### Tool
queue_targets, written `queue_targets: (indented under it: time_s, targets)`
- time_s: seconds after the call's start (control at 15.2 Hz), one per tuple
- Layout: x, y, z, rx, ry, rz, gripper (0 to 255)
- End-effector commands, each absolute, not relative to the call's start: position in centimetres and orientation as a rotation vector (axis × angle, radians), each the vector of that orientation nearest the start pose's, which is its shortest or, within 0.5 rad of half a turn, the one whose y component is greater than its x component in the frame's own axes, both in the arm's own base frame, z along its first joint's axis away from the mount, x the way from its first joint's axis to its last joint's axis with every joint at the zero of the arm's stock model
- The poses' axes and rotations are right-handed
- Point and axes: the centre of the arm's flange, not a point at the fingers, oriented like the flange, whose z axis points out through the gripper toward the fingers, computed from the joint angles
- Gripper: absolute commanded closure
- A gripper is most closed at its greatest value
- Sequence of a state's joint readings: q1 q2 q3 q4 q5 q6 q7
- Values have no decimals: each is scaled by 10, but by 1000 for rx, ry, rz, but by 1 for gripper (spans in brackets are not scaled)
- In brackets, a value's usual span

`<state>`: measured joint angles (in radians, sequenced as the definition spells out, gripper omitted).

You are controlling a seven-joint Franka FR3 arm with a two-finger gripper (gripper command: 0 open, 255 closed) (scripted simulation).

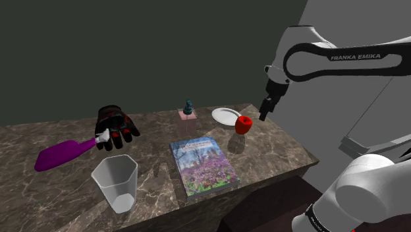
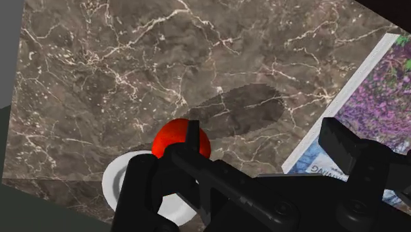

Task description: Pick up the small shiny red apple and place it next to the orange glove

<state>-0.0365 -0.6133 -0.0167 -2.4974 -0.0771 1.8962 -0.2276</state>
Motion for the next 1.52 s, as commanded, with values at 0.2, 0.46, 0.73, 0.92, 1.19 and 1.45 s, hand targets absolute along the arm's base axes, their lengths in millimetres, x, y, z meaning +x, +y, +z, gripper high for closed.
queue_targets:
  time_s: [0.2,0.46,0.73,0.92,1.19,1.45]
  targets:
    - [410,-53,463,-3198,-357,-92,0]
    - [447,-73,440,-3201,-383,-158,0]
    - [465,-82,419,-3202,-395,-187,0]
    - [467,-83,404,-3202,-395,-187,0]
    - [469,-84,390,-3202,-395,-187,0]
    - [469,-84,390,-3202,-395,-187,0]
